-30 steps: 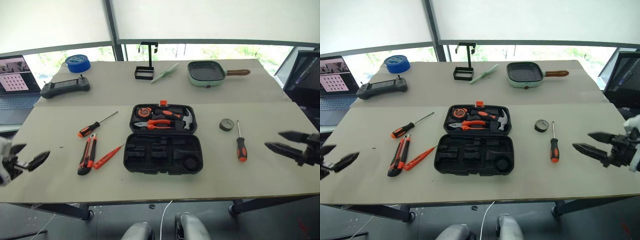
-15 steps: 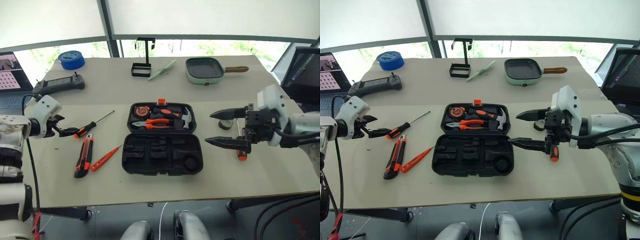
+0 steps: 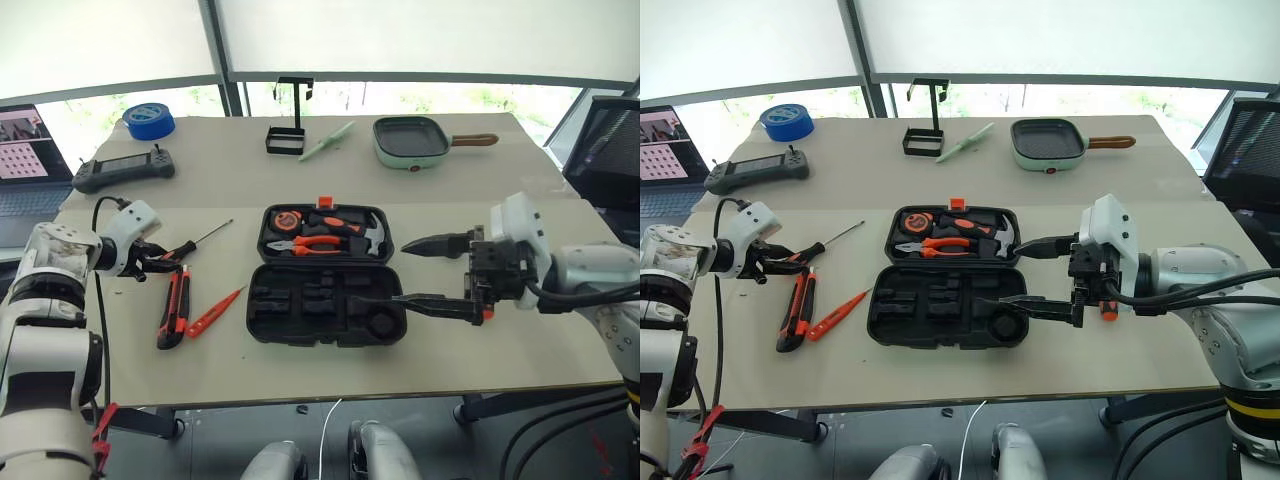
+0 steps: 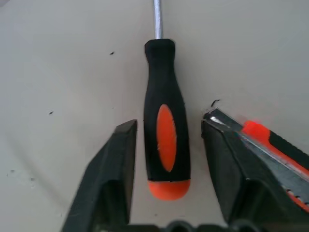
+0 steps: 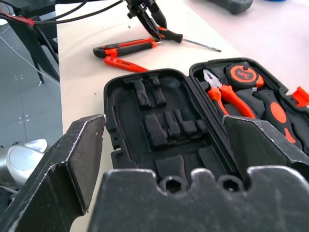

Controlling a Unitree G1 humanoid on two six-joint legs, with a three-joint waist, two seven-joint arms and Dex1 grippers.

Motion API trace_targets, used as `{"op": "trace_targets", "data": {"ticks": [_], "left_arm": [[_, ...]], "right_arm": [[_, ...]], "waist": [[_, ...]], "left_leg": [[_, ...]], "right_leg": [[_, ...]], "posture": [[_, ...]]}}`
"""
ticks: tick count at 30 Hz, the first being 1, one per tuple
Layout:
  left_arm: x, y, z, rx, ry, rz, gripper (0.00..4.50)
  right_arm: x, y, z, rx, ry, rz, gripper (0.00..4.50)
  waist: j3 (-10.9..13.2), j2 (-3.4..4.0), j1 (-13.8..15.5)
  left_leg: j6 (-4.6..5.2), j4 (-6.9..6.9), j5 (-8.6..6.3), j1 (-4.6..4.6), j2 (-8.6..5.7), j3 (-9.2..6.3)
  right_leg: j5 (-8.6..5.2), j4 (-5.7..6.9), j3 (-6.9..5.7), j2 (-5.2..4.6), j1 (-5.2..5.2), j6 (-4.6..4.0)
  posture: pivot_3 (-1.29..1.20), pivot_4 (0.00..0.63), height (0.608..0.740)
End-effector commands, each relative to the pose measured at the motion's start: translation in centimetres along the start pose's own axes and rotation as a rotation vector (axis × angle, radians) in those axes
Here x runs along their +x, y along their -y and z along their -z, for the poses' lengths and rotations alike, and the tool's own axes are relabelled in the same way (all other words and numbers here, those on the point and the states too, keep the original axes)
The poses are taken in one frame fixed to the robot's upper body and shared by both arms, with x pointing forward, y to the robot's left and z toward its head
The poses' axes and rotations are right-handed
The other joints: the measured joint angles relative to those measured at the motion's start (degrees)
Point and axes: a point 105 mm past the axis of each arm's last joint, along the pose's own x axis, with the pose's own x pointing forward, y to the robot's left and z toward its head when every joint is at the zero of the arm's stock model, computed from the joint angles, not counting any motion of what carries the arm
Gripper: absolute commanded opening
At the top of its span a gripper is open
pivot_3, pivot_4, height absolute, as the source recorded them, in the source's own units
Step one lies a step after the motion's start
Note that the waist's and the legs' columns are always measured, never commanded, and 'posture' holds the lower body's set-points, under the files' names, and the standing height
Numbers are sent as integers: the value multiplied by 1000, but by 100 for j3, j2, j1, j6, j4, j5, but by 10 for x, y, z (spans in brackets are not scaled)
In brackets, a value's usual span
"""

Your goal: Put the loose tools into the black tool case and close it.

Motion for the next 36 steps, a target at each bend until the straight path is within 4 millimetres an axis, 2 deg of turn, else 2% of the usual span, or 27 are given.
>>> {"op": "trace_targets", "data": {"ticks": [1, 6, 10, 11, 13, 15, 17, 21, 28, 32, 36], "left_arm": [[-3, 1, -2, -17, -3, 24, 838], [-6, 1, -13, -37, 56, 39, 838], [-17, 1, -51, 19, 222, 62, 838], [-24, 4, -75, 91, 315, 81, 838], [-34, 10, -100, 180, 416, 99, 838], [-45, 30, -128, 359, 504, 174, 838], [-43, 56, -140, 519, 506, 266, 838], [-19, 97, -130, 703, 411, 412, 838], [24, 135, -137, 728, 395, 463, 838], [36, 146, -136, 728, 369, 484, 838], [41, 146, -128, 751, 327, 489, 838]], "right_arm": [[-5, -3, -9, -31, 24, 4, 4500], [-5, -4, -7, -32, 20, 5, 4500], [-6, -3, -3, -31, 6, 12, 4500], [-7, -3, 0, -22, -2, 16, 4500], [-9, -3, 4, -11, -10, 21, 4500], [-12, -3, 12, 35, -28, 31, 4500], [-14, -6, 19, 67, -45, 21, 4500], [-14, -1, 24, 37, -70, 70, 4500], [-10, 1, 28, 40, -49, 156, 4500], [-9, -4, 27, 49, -43, 163, 4500], [-12, -2, 27, 48, -48, 195, 4500]], "waist": [[-1, -2, 16], [-1, -2, 30], [1, -5, 45], [2, -8, 48], [9, -24, 64], [10, -27, 61], [10, -28, 55], [8, -23, 29], [10, -27, 43], [10, -27, 47], [10, -27, 50]], "left_leg": [[0, 0, 0, 0, 0, 0], [2, 1, 0, 0, 0, -1], [2, 2, 0, -2, 0, -3], [2, 7, 0, -7, 0, -6], [2, 24, 0, -24, 0, -14], [2, 64, -1, -63, 0, -20], [3, 85, -2, -72, -1, -18], [3, 88, -2, -63, -4, -8], [5, 88, -1, -61, 7, -8], [8, 87, -3, -63, 6, -8], [9, 88, -3, -63, 6, -8]], "right_leg": [[0, 0, 0, 0, 0, 0], [0, 1, 0, 0, 0, 0], [0, 1, -2, 0, 0, 0], [0, 1, -4, 0, -1, 0], [0, 1, -11, -1, -7, 0], [4, 6, -21, -1, -31, 4], [6, 47, -19, -8, -37, 7], [7, 36, -9, -17, -30, 9], [14, 42, -2, -3, -30, -6], [15, 41, -2, -2, -31, -5], [15, 38, -2, -2, -31, -4]], "posture": [[0, 150, 740], [0, 150, 740], [0, 150, 740], [0, 150, 740], [0, 150, 740], [0, 150, 740], [0, 150, 740], [0, 150, 740], [0, 150, 740], [0, 150, 740], [0, 150, 740]]}}
